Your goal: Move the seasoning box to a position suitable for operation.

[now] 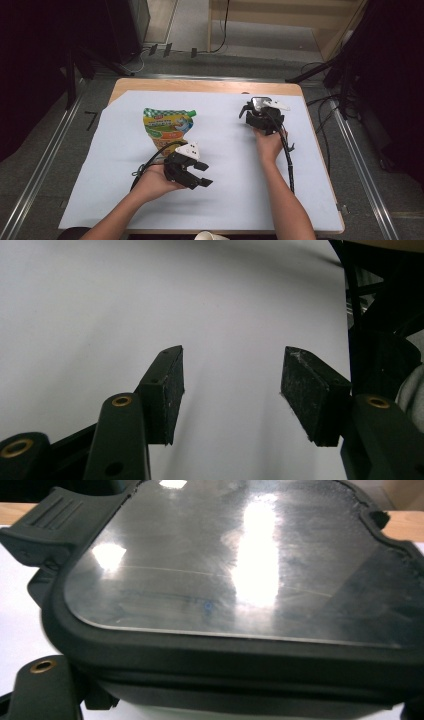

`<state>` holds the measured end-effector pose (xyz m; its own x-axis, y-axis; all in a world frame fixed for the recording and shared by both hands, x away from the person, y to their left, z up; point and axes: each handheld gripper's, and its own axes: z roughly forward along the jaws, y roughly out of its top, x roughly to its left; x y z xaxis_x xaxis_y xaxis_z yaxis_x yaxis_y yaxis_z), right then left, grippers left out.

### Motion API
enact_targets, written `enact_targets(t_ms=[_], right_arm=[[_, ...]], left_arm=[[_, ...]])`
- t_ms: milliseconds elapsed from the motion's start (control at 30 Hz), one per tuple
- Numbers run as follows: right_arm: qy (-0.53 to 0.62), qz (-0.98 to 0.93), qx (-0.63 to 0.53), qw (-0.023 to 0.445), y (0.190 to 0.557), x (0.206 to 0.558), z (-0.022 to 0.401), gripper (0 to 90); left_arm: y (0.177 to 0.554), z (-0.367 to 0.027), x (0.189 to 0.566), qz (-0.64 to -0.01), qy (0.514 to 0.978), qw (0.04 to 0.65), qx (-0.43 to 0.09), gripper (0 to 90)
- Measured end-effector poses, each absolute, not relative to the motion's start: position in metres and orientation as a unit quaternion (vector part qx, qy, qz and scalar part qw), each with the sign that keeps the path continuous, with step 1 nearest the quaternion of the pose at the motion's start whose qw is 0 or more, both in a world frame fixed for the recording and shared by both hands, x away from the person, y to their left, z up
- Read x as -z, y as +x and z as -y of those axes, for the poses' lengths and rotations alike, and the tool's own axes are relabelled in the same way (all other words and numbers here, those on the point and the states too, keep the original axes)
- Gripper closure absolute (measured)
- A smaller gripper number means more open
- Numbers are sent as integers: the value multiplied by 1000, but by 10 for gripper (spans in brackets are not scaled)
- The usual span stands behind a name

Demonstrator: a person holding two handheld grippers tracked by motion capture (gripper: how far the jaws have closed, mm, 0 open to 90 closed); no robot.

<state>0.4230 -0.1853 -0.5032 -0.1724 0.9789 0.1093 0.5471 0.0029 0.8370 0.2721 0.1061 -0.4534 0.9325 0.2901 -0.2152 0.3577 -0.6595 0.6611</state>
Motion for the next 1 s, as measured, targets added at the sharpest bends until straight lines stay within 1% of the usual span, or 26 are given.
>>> enact_targets(t_ms=[367,700,1000], right_arm=[[534,-689,-423,249,394,479,181,153],[504,-709,-443,217,362,471,179,154],[479,-720,-454,212,334,465,181,154]], left_arm=[[278,-109,454,-192,905,376,53,424],[284,-111,454,-206,901,378,60,412],[284,-108,455,-201,905,370,59,409]])
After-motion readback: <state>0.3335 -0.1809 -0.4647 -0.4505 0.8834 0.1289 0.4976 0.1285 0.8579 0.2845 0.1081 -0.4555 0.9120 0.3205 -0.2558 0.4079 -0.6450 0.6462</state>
